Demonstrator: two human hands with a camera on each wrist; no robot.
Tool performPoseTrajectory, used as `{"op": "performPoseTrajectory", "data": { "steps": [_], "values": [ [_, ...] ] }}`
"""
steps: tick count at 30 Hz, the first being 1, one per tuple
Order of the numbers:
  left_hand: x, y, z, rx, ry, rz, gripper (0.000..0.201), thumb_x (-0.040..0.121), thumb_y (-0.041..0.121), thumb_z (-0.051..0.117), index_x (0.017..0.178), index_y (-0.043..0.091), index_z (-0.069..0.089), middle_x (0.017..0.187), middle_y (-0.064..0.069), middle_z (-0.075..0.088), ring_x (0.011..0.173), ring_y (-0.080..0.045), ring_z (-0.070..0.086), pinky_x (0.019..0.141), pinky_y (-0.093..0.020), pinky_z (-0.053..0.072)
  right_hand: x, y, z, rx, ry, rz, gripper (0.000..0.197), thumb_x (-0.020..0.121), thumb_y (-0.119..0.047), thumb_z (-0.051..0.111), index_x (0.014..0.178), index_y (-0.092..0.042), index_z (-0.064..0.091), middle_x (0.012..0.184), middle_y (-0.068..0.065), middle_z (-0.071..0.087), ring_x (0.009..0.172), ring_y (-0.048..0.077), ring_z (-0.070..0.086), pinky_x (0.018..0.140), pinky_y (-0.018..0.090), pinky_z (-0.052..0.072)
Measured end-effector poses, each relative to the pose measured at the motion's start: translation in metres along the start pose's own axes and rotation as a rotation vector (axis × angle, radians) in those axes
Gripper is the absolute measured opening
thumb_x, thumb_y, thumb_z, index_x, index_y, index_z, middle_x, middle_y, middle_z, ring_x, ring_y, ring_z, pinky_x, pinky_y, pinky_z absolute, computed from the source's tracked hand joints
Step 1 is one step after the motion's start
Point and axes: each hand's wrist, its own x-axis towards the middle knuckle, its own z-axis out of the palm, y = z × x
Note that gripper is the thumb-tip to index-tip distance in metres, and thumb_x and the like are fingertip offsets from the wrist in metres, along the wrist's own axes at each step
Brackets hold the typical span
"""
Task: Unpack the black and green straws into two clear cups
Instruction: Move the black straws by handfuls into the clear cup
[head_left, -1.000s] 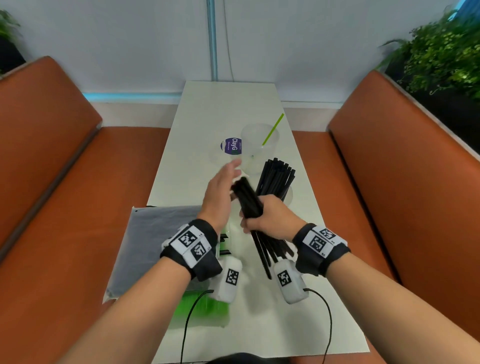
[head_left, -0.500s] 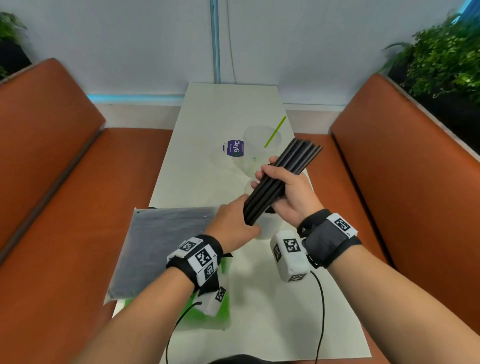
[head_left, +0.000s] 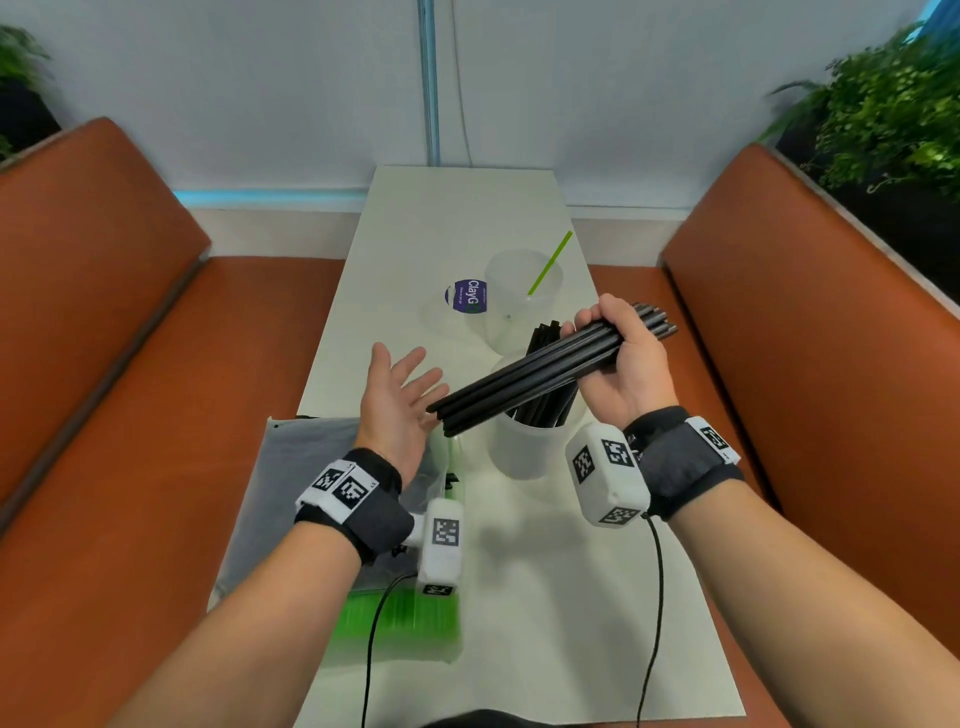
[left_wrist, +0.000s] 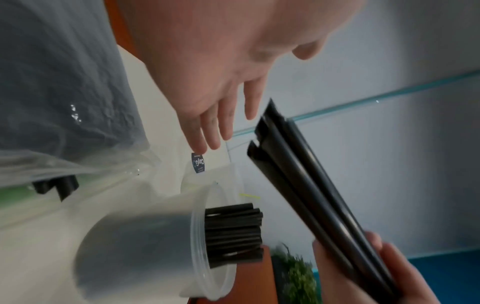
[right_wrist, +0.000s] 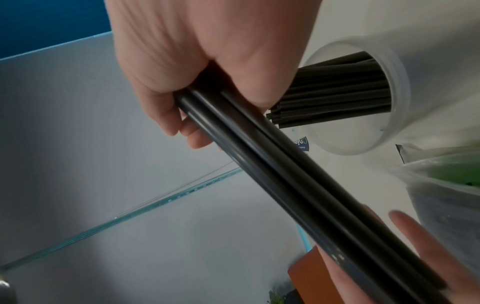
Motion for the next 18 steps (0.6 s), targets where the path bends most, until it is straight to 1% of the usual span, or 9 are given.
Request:
{"op": "performPoseTrajectory", "data": {
  "steps": [2, 5, 7, 10, 12, 14, 16, 17, 18],
  "values": [
    [-0.003, -0.005, 0.009, 0.055, -0.055, -0.001, 0.065, 0.098, 0.065, 0.028, 0.135, 0.021, 0.058, 0.137, -0.015, 0.057, 0.125, -0.03, 0.056, 0.109, -0.045, 0.042, -0.003, 0.008, 0.003, -0.016, -0.02, 0.0, 0.012, 0.088, -0.004, 0.063, 0.079, -0.006, 0.055, 0.072, 0.007, 0.053, 0.068, 0.019, 0.057, 0.085, 0.038, 0.051],
    [-0.006, -0.013, 0.02, 0.133, -0.096, 0.015, 0.063, 0.098, 0.064, 0.03, 0.128, 0.02, 0.063, 0.131, -0.01, 0.063, 0.118, -0.024, 0.062, 0.096, -0.037, 0.05, -0.005, 0.016, 0.006, -0.053, -0.052, -0.006, 0.012, 0.086, -0.002, 0.064, 0.078, -0.006, 0.056, 0.073, 0.011, 0.053, 0.071, 0.023, 0.057, 0.087, 0.039, 0.049],
    [-0.004, -0.015, 0.022, 0.13, -0.076, 0.037, 0.061, 0.1, 0.061, 0.031, 0.124, 0.017, 0.066, 0.128, -0.011, 0.064, 0.116, -0.023, 0.064, 0.099, -0.038, 0.049, -0.005, 0.016, 0.006, -0.051, -0.066, -0.013, 0.012, 0.085, -0.002, 0.065, 0.079, -0.006, 0.056, 0.075, 0.011, 0.053, 0.074, 0.025, 0.056, 0.088, 0.039, 0.049],
    [-0.001, -0.019, 0.022, 0.181, -0.101, 0.045, 0.061, 0.101, 0.058, 0.031, 0.119, 0.014, 0.068, 0.123, -0.012, 0.068, 0.114, -0.024, 0.065, 0.106, -0.043, 0.046, -0.004, 0.016, 0.005, -0.07, -0.088, -0.046, 0.011, 0.085, 0.0, 0.064, 0.081, -0.006, 0.055, 0.073, 0.011, 0.054, 0.07, 0.024, 0.058, 0.085, 0.04, 0.05],
    [0.001, -0.024, 0.021, 0.252, -0.112, 0.051, 0.06, 0.102, 0.057, 0.028, 0.116, 0.016, 0.07, 0.12, -0.009, 0.069, 0.115, -0.022, 0.064, 0.107, -0.044, 0.044, -0.002, 0.013, 0.004, -0.101, -0.1, -0.063, 0.011, 0.084, 0.001, 0.065, 0.079, -0.005, 0.057, 0.071, 0.01, 0.056, 0.069, 0.024, 0.06, 0.083, 0.041, 0.052],
    [0.004, -0.029, 0.02, 0.427, -0.089, 0.09, 0.055, 0.104, 0.052, 0.025, 0.115, 0.02, 0.069, 0.123, -0.001, 0.067, 0.118, -0.018, 0.06, 0.107, -0.04, 0.042, 0.002, 0.004, 0.001, -0.14, -0.091, -0.103, 0.013, 0.083, 0.001, 0.066, 0.073, -0.006, 0.06, 0.069, 0.01, 0.058, 0.07, 0.023, 0.061, 0.081, 0.04, 0.052],
    [0.01, -0.034, 0.017, 0.688, -0.029, 0.158, 0.041, 0.104, 0.044, 0.03, 0.11, 0.025, 0.066, 0.118, 0.006, 0.061, 0.112, -0.017, 0.054, 0.099, -0.035, 0.04, 0.01, -0.009, -0.003, -0.226, -0.034, -0.175, 0.016, 0.082, 0.0, 0.066, 0.07, -0.009, 0.062, 0.07, 0.009, 0.061, 0.074, 0.024, 0.062, 0.077, 0.038, 0.054],
    [0.013, -0.036, 0.015, 0.812, -0.016, 0.185, 0.033, 0.103, 0.039, 0.033, 0.109, 0.027, 0.064, 0.113, 0.006, 0.059, 0.109, -0.017, 0.051, 0.095, -0.032, 0.038, 0.014, -0.015, -0.005, -0.283, 0.003, -0.218, 0.017, 0.081, 0.0, 0.067, 0.068, -0.011, 0.063, 0.074, 0.01, 0.062, 0.078, 0.025, 0.062, 0.075, 0.037, 0.054],
    [0.014, -0.04, 0.014, 0.907, -0.035, 0.205, 0.031, 0.103, 0.035, 0.035, 0.113, 0.028, 0.064, 0.113, 0.006, 0.058, 0.109, -0.015, 0.05, 0.093, -0.029, 0.036, 0.018, -0.019, -0.007, -0.331, 0.034, -0.258, 0.018, 0.079, -0.001, 0.069, 0.067, -0.013, 0.064, 0.078, 0.011, 0.062, 0.081, 0.025, 0.061, 0.074, 0.037, 0.054]
  ]
}}
